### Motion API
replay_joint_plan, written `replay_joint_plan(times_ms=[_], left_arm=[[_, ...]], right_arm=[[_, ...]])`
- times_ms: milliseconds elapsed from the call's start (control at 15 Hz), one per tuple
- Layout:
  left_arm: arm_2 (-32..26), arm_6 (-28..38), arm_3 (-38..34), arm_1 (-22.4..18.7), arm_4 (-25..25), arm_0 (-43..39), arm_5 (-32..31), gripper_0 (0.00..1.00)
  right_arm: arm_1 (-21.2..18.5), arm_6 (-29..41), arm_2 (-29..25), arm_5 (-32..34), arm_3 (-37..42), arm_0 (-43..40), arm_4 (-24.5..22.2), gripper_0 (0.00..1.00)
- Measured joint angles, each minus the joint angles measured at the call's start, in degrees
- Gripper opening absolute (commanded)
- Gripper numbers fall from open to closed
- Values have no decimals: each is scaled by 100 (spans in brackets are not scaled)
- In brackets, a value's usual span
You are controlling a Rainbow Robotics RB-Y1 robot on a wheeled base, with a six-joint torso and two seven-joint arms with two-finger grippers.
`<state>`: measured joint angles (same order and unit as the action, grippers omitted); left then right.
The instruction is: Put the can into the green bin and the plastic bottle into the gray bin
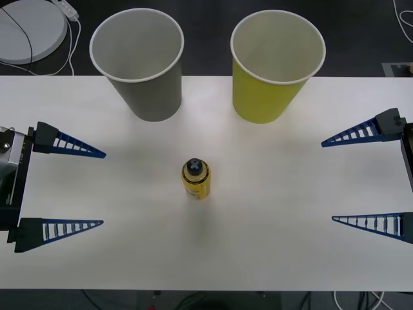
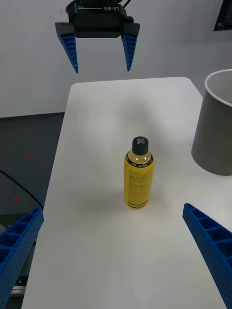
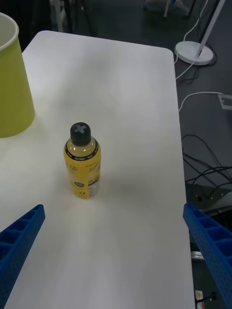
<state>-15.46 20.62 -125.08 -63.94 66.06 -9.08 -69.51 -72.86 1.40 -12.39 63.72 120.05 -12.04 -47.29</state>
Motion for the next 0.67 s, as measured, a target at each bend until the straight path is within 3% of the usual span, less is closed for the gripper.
replay_joint_plan(times_ms=[400, 667], left_arm=[[16, -141, 110, -168, -166, -170, 253, 100], [19, -904, 247, -179, -293, -567, 576, 100]], right_arm=[[0, 0, 0, 0, 0, 0, 0, 100], [0, 0, 0, 0, 0, 0, 0, 100]])
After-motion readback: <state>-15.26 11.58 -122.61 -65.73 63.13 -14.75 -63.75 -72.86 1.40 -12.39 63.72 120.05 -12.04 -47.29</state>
